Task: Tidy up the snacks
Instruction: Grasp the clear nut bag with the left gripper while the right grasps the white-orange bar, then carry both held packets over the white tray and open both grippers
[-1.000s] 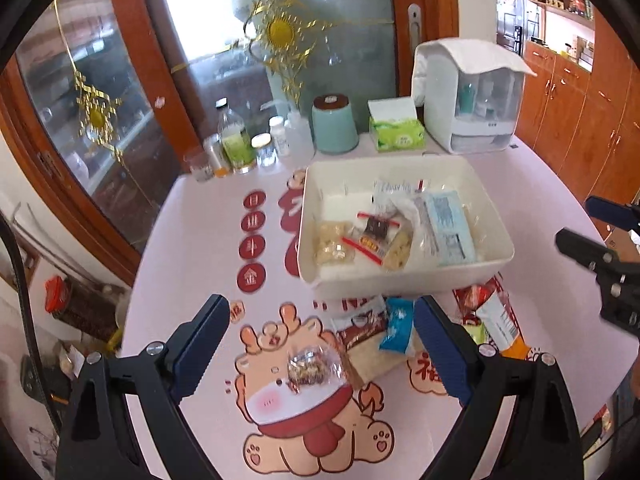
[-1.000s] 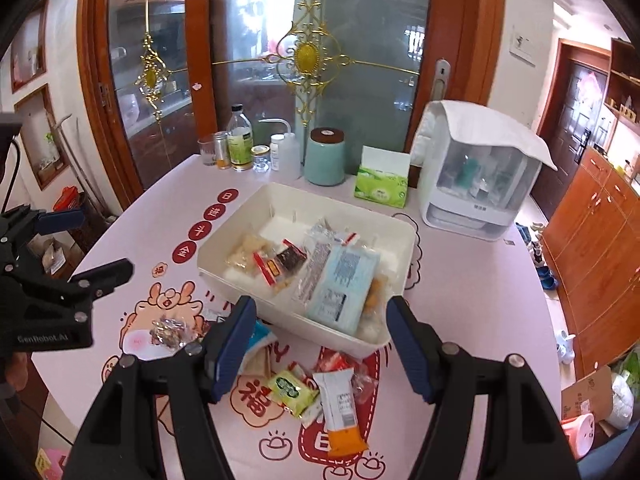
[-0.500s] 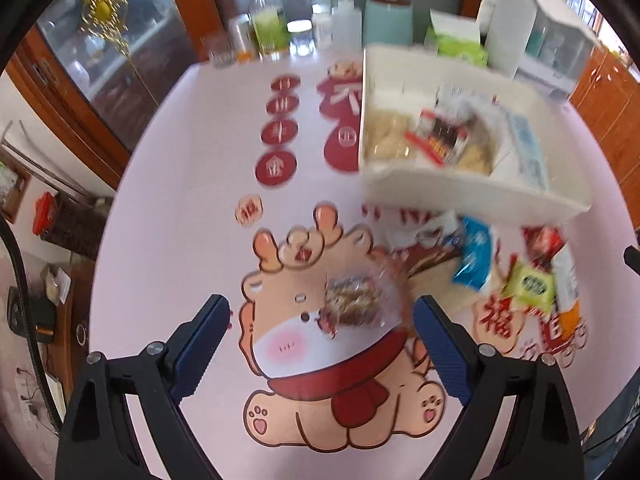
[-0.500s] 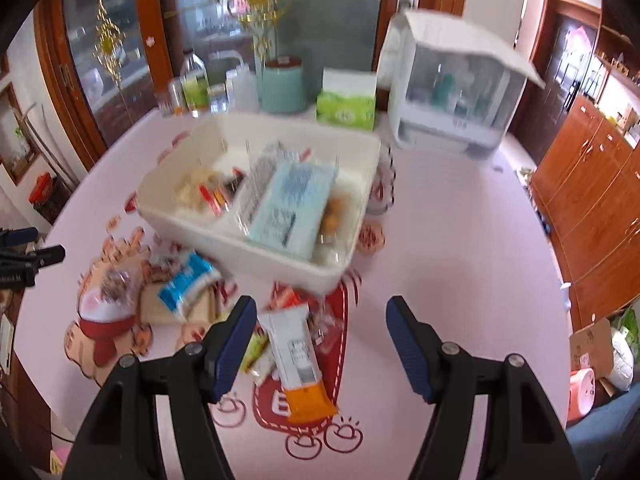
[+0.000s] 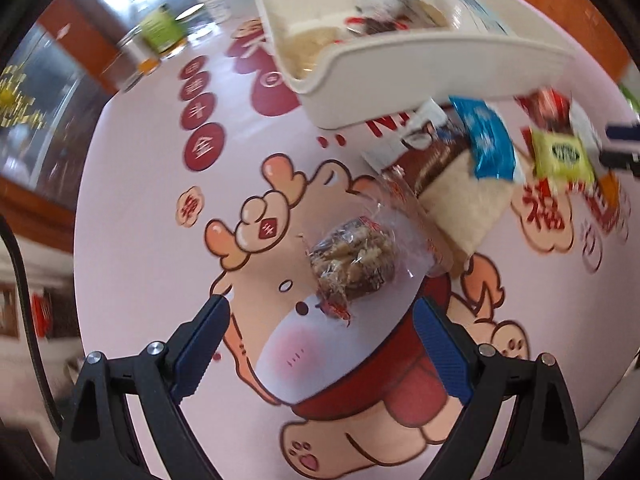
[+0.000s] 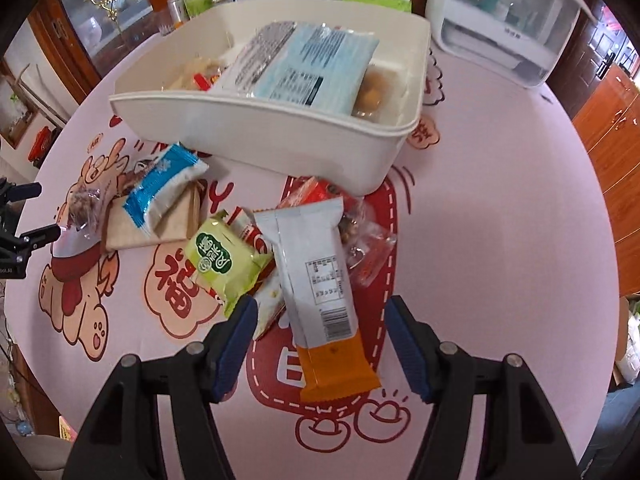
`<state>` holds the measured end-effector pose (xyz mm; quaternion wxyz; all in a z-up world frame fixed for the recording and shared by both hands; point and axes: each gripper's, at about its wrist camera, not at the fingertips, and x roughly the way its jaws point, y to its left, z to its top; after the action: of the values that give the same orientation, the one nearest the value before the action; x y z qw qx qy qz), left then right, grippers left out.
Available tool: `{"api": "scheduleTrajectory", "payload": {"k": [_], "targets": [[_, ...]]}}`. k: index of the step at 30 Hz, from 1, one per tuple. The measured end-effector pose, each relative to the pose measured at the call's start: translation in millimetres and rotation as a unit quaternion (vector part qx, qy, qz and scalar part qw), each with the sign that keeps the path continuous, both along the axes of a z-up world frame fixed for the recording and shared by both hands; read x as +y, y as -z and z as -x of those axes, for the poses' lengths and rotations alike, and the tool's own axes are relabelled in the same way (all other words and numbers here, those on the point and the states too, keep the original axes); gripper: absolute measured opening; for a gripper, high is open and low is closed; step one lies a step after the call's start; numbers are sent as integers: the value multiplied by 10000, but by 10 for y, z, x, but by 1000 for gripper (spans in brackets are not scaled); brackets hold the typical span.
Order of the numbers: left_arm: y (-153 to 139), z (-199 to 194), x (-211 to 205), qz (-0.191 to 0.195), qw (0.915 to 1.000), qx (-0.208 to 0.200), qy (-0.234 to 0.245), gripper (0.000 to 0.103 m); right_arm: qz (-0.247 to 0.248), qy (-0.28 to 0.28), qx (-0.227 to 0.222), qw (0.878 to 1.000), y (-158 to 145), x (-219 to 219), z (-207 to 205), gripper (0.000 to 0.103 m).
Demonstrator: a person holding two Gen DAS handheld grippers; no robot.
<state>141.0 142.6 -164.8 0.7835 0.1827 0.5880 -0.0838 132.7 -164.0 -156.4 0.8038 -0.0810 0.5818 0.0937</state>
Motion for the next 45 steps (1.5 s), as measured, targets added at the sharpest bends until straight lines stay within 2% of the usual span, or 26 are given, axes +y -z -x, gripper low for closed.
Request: {"api": "scheduleTrajectory", "payload": {"k": [2,4,7,9,11,13,15,17,20,27,32,36,40,45], "targets": [[67,-72,-47,-98,9997,68,213,93,-34,42,112,9999,58,-14,-36,59],[132,-145,-81,-124,9993,122,317,93,-77,76,234,9997,117,-20,-62,49],[217,-281,-112,-47,9990,252,371,91,-79,134,364,9992,203,-12,-88,41],[276,-360,-129,83,9985,397,362,85,-75,174,361,9992,222,-5,-88,41],[327,-411,-129,205,9979,511,352,74,-65,189,331,9993,219,4,-83,40],[355,-451,-120,271,9976,552,329,72,-35,213,308,9993,222,11,-81,40],[363,-483,-103,383,9972,574,301,65,-14,242,284,9993,227,19,-79,39],[371,-505,-66,617,9958,644,184,53,11,275,264,9993,229,26,-70,39],[361,-502,-17,731,9957,567,16,50,79,317,214,9992,247,86,-60,38],[310,-262,-9,660,9963,407,-378,48,40,409,138,9991,293,264,12,32],[148,-28,1,824,9932,295,-772,48,-76,424,131,9990,268,366,105,32],[-64,111,-39,1008,9902,120,-956,48,-239,379,44,9990,135,410,210,31],[-365,204,-137,1198,9878,-115,-989,48,-433,248,-156,9986,-88,517,284,31],[-814,166,-321,1330,9860,-439,-902,48,-780,-9,-544,9955,-553,668,330,32]]}}
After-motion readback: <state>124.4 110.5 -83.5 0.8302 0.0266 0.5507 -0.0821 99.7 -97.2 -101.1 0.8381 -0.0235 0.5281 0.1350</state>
